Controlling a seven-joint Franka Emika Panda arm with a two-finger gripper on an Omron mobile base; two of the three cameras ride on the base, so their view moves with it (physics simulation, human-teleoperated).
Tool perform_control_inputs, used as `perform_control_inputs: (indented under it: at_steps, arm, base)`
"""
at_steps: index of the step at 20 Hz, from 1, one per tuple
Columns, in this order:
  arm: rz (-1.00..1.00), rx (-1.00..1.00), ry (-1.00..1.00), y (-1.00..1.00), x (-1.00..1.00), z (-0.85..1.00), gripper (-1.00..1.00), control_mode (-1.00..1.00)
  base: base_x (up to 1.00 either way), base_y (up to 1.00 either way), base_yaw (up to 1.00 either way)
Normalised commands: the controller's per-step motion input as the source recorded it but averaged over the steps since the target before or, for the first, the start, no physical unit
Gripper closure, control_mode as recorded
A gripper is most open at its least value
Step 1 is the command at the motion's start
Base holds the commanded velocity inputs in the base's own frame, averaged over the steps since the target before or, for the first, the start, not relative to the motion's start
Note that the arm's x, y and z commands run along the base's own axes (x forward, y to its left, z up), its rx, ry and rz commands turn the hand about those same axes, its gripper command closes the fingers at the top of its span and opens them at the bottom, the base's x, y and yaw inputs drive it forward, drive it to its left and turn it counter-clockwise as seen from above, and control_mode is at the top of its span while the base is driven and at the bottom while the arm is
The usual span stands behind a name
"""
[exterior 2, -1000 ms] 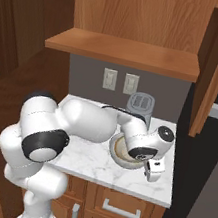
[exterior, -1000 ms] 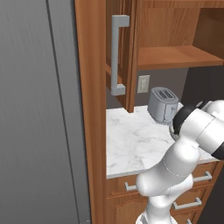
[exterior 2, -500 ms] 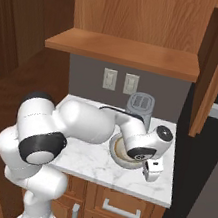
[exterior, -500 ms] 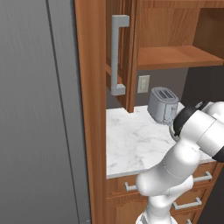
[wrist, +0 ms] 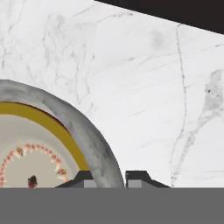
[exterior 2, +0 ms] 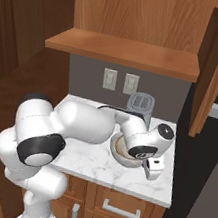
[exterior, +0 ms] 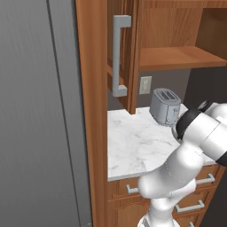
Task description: Pick up the bowls on the counter and stack them on top of one another in the open cabinet. Place the smaller bowl on top of the larger bowl.
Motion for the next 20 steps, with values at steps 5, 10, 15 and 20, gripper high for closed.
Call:
perform_control_inputs:
  at_steps: [5,10,15,20]
  arm:
    - [0.0,0.0,0.01,0.07,0.0,0.66,1.0,-1.0]
    - [0.0,0.01,0.01,0.13,0.0,0.86,1.0,-1.0]
    - [0.02,0.0,0.0,0.24,-0.07,0.89,1.0,-1.0]
    - [0.07,0.0,0.0,0.25,-0.3,0.86,1.0,-1.0]
  base:
    - [0.0,0.0,0.0]
    - [0.0,0.0,0.0]
    - [0.0,0.0,0.0]
    - [0.0,0.0,0.0]
